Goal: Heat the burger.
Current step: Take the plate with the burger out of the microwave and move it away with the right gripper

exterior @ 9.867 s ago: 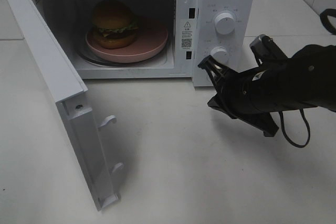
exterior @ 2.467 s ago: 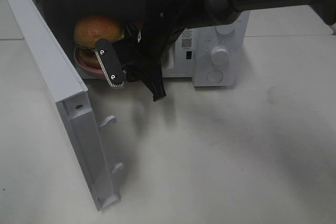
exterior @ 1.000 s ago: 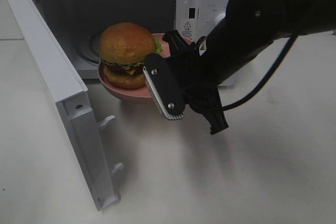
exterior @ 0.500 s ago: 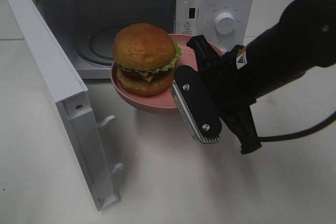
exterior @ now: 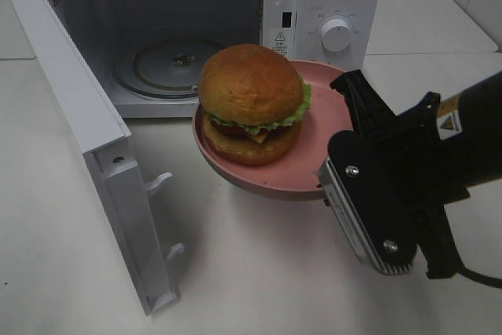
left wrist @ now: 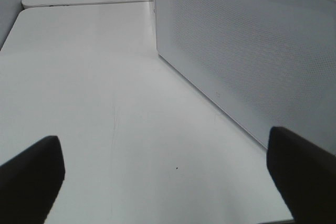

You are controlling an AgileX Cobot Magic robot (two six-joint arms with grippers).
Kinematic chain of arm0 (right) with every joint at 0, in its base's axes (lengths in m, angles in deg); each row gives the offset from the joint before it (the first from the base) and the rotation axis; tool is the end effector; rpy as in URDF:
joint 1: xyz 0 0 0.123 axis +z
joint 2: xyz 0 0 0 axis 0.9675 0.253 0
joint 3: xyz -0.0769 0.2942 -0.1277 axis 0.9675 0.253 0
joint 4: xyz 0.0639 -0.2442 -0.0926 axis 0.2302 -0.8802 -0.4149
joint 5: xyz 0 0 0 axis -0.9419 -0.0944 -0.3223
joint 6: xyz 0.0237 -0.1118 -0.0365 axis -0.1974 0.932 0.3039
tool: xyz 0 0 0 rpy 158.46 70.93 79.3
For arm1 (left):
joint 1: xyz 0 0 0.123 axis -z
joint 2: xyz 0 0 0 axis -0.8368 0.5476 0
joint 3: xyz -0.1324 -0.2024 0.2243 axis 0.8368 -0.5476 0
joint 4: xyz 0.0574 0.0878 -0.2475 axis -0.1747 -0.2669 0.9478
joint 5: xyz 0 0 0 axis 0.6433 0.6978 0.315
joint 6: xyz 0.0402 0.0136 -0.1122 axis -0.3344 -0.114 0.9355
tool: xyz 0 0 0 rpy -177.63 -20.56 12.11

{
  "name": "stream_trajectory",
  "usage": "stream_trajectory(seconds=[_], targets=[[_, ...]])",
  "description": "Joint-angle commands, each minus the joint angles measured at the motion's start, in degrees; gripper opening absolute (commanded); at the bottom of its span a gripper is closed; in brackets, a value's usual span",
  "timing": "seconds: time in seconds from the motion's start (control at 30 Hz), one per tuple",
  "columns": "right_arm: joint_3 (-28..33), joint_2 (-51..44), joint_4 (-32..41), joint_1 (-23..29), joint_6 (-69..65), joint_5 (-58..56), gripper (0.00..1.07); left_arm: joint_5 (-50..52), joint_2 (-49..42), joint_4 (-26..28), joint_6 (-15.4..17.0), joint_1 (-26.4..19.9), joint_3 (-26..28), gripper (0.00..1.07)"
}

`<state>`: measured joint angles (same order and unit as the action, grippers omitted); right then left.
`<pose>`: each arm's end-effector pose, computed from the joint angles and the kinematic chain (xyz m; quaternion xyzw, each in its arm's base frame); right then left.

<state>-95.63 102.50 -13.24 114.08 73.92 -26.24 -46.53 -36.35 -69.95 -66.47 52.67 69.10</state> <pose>0.1975 0.1651 0.2333 -0.8100 0.4773 -0.0994 0.3260 -0.0083 -0.0204 0.2778 0.0435 0.8392 -0.0315 0.5411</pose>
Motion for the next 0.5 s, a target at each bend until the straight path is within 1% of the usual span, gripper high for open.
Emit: stream_trajectory(seconds=[0.03,0.17,0.27,0.33,0.43,0.5], targets=[[2.52,-5.27,0.06,0.06,-1.95,1.89,0.0,0.06,-1.38,0.0,0.06,0.17,-0.23,1.0],[4.81,-9.74,-1.09,0.06,-2.69,-0.23,0.0,0.06,-1.38,0.0,0.06,0.17,-0.23,1.0],[5.27,-10.66,-1.55,0.06,-3.04,-0.74,0.0,0.06,-1.38,0.0,0.06,0.17,-0.23,1.0],[6.53,-13.98,-4.18,0.06,-6.36,-2.86,0.0,0.06,-1.38,0.0,0.06,0.17,-0.23,1.0],[6.82,-14.95,-5.27,0.06,-7.56,-3.55,0.0,0.06,-1.38,0.0,0.06,0.17,-0.23,1.0],[7.73,-17.42,-8.48,0.06,-11.52,-5.16,0.0,0.06,-1.38,0.0,0.06,0.17,-0.23,1.0]])
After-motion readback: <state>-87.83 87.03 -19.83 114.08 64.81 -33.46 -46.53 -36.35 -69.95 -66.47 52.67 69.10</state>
